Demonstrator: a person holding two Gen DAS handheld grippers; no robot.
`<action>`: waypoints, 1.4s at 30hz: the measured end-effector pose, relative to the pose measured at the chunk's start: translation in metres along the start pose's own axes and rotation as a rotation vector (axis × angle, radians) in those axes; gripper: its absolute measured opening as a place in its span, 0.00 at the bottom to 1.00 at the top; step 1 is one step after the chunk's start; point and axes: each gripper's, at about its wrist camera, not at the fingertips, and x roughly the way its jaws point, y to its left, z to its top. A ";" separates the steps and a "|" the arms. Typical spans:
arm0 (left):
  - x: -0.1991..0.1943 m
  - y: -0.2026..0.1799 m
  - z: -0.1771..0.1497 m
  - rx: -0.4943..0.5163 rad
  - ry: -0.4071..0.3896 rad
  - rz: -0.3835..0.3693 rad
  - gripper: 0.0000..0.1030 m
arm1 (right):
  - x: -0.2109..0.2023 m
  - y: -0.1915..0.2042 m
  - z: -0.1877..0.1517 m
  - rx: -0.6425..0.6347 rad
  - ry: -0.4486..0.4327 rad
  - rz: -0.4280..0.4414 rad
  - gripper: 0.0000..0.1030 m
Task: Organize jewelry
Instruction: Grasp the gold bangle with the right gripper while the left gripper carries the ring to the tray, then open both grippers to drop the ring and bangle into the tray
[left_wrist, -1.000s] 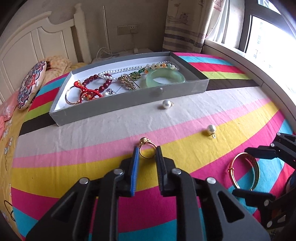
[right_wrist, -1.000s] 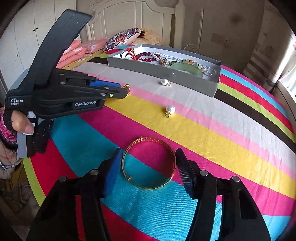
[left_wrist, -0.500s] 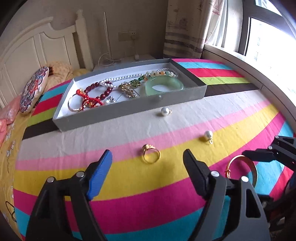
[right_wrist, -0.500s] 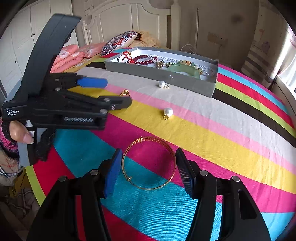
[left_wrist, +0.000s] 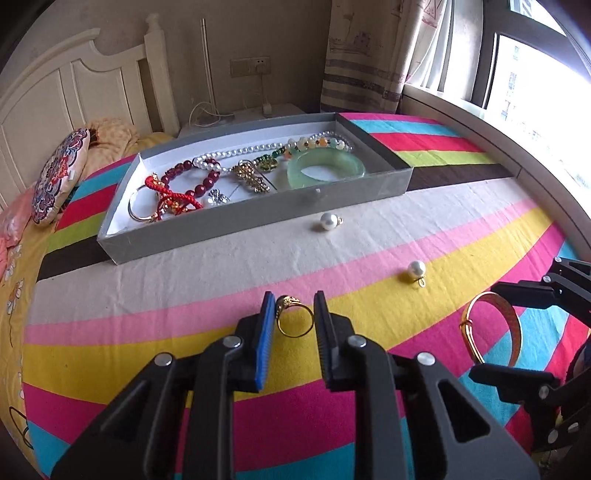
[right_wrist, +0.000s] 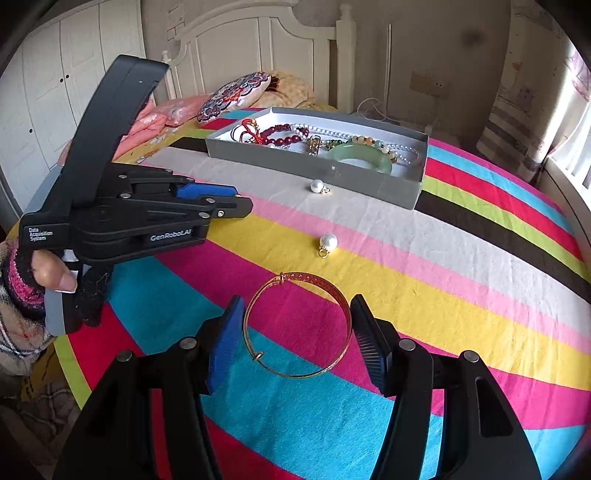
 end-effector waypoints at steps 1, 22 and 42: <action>-0.003 0.000 0.001 0.002 -0.007 0.003 0.20 | -0.001 0.000 0.001 -0.001 -0.004 -0.002 0.56; -0.036 0.025 0.058 0.000 -0.126 0.026 0.20 | 0.002 -0.012 0.091 -0.041 -0.121 -0.063 0.56; 0.041 0.077 0.103 -0.133 -0.072 0.036 0.20 | 0.127 -0.062 0.193 0.052 -0.034 -0.040 0.56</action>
